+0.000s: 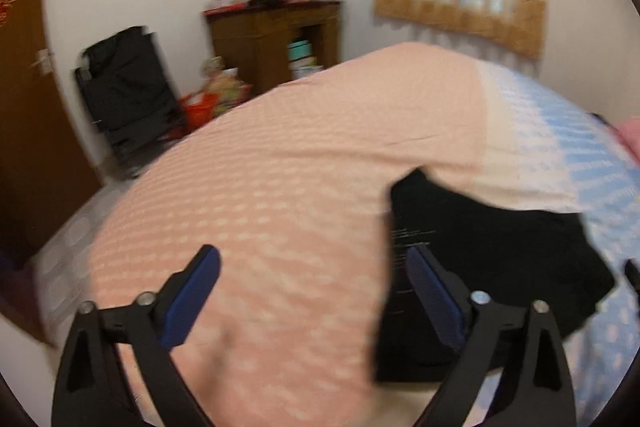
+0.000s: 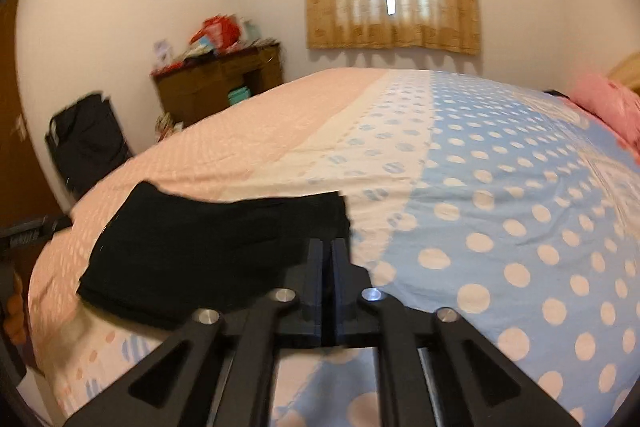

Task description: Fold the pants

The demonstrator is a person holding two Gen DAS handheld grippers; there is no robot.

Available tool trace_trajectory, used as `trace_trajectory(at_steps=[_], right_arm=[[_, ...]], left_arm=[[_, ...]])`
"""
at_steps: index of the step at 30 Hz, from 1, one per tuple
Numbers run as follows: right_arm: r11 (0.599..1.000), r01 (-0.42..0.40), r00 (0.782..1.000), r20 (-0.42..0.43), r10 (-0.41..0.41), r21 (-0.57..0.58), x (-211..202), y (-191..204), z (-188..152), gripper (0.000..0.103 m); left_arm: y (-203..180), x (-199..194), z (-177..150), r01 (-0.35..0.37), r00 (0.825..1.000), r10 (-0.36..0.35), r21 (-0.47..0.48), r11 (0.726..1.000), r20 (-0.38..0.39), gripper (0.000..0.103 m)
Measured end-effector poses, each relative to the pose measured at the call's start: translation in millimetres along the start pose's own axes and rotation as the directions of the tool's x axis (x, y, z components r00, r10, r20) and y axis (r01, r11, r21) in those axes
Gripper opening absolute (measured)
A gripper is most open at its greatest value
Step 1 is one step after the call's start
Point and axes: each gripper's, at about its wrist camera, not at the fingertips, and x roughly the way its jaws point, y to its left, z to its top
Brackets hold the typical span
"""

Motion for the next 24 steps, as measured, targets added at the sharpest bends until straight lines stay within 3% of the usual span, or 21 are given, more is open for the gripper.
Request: trace_trajectory(at_steps=[2, 6, 9, 11, 12, 13, 15, 17, 24], right_arm=[[0.999, -0.045, 0.999, -0.012, 0.045, -0.010, 4.8, 11.8, -2.0, 0.004], [0.997, -0.075, 0.992, -0.106, 0.074, -0.005, 30.8, 21.5, -16.6, 0.004], [0.999, -0.046, 0.981, -0.189, 0.049, 0.022, 48.8, 15.7, -32.3, 0.004], [0.999, -0.041, 0.985, -0.170, 0.040, 0.002, 46.7, 18.6, -34.5, 0.004], [0.999, -0.035, 0.986, -0.167, 0.032, -0.012, 46.8, 21.1, -35.1, 0.004], [0.999, -0.032, 0.986, -0.164, 0.028, -0.022, 47.4, 22.8, -36.2, 0.004], [0.999, -0.027, 0.989, -0.149, 0.022, -0.035, 48.2, 25.8, -39.5, 0.004], [0.999, -0.025, 0.990, -0.141, 0.020, -0.037, 48.3, 25.9, -40.5, 0.005], [0.999, -0.033, 0.986, -0.162, 0.027, -0.032, 42.5, 23.1, -34.6, 0.005]], left_arm=[[-24.7, 0.2, 3.1, 0.095, 0.995, -0.096, 0.047, 0.994, 0.015, 0.086], [-59.3, 10.0, 1.2, 0.155, 0.987, -0.159, 0.107, 0.982, 0.027, 0.083], [-69.6, 41.7, -5.0, 0.103, 0.993, -0.096, 0.111, 0.988, -0.066, 0.084], [-58.6, 72.5, -13.4, 0.054, 0.979, -0.040, 0.067, 0.996, -0.201, 0.089], [-48.4, 78.8, -16.6, 0.084, 0.971, -0.080, 0.007, 0.996, -0.227, 0.090], [-36.8, 76.0, -18.8, 0.126, 0.972, -0.132, -0.043, 0.991, -0.193, 0.090], [-34.2, 72.3, -20.3, 0.111, 0.976, -0.111, -0.010, 0.994, -0.189, 0.092], [-31.4, 71.3, -23.7, 0.082, 0.980, -0.080, 0.002, 0.997, -0.181, 0.101], [-24.9, 44.1, -37.9, 0.041, 0.981, -0.042, -0.009, 0.999, -0.189, 0.103]])
